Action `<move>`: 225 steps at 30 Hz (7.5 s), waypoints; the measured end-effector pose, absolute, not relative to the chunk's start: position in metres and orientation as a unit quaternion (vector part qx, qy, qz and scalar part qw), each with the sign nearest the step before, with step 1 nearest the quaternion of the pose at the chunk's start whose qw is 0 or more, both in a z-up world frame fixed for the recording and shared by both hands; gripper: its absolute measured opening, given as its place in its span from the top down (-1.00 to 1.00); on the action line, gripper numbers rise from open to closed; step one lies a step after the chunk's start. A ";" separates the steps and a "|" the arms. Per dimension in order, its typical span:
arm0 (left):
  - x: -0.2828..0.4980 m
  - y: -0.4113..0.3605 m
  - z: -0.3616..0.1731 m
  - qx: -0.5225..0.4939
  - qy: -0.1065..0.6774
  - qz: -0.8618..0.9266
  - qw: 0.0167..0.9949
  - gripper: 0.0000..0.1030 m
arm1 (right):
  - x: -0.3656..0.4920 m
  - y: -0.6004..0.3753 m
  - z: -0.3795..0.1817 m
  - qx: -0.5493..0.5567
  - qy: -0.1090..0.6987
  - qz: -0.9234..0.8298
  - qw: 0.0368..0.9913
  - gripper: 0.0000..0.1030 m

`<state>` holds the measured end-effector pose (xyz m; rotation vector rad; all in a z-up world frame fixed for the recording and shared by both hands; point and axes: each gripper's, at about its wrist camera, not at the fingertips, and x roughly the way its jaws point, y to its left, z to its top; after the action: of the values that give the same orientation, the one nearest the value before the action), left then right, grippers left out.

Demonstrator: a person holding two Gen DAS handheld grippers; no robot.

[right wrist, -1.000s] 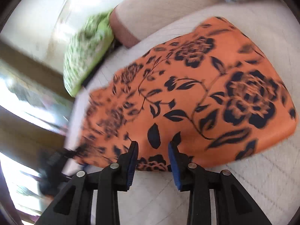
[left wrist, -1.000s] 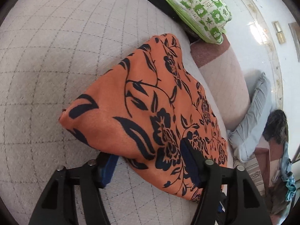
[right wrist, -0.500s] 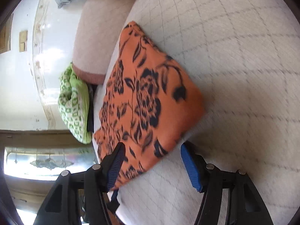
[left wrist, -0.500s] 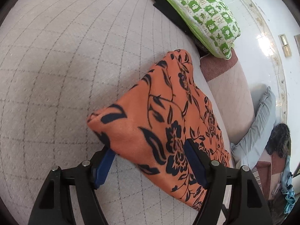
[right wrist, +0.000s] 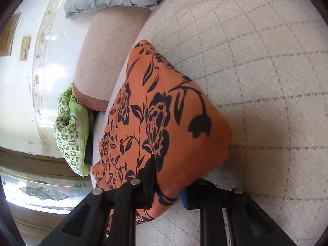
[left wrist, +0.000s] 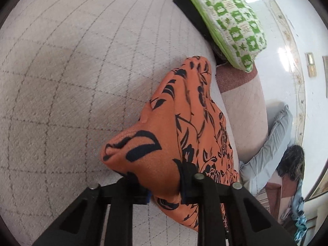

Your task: Fold small clothes

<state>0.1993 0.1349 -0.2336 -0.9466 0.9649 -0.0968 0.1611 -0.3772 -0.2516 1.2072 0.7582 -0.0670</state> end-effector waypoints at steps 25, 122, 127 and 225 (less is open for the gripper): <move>0.148 0.156 -0.222 -0.407 0.456 -0.077 0.788 0.65 | 0.113 -0.356 -0.216 0.410 0.350 -0.005 0.842 0.75; 0.095 -0.135 -0.146 0.068 0.342 -0.221 0.911 -0.59 | 0.145 -0.424 -0.160 0.411 0.285 0.059 0.864 0.84; 0.135 -0.125 -0.209 0.115 0.443 -0.140 0.878 -0.63 | 0.160 -0.378 -0.175 0.317 0.388 0.081 0.862 0.84; 0.156 -0.108 -0.206 0.095 0.451 -0.123 0.879 -0.95 | 0.197 -0.336 -0.197 0.287 0.423 0.030 0.859 0.87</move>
<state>0.1555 -0.1084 -0.2063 0.1986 0.9395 -0.2569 0.1971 -0.3359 -0.1971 0.6024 0.8884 0.0628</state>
